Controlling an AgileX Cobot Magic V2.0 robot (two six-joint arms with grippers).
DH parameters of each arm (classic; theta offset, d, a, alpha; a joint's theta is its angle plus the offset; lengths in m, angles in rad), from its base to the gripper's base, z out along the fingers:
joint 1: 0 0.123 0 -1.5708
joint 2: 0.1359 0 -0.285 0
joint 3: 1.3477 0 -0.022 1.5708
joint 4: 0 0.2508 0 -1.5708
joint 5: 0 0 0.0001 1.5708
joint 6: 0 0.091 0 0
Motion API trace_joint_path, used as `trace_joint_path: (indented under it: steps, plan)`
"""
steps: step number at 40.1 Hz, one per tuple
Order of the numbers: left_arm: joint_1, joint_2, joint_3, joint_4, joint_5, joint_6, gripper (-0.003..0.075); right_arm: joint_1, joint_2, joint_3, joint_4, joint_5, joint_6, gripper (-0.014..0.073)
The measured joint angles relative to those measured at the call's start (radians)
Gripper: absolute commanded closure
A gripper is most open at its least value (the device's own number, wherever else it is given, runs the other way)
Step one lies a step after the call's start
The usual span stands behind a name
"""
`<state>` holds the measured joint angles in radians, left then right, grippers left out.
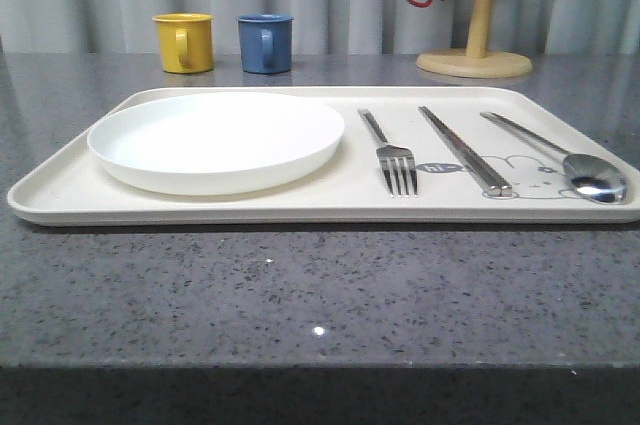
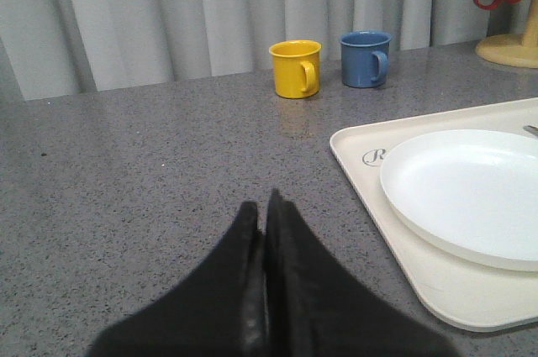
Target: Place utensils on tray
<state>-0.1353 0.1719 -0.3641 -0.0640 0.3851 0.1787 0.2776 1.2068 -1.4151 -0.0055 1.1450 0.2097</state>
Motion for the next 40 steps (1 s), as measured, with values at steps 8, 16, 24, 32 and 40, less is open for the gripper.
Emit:
trace_joint_path:
  steps: [8,16,24,32,40]
  plan:
    - [0.0,0.0,0.0,0.0,0.0,0.0,0.0738,0.0,-0.282,0.368,-0.047,-0.264,-0.001,0.0662]
    - [0.0,0.0,0.0,0.0,0.0,0.0,0.0738,0.0,-0.588,0.734,-0.093,-0.518,-0.002,0.0662]
    - [0.0,0.0,0.0,0.0,0.0,0.0,0.0738,0.0,-0.873,0.982,-0.124,-0.623,-0.002,0.0662]
    - [0.0,0.0,0.0,0.0,0.0,0.0,0.0738,0.0,-1.02,1.054,-0.126,-0.641,-0.002,0.0662]
    - [0.0,0.0,0.0,0.0,0.0,0.0,0.0738,0.0,-1.039,1.058,-0.127,-0.652,-0.002,0.0662]
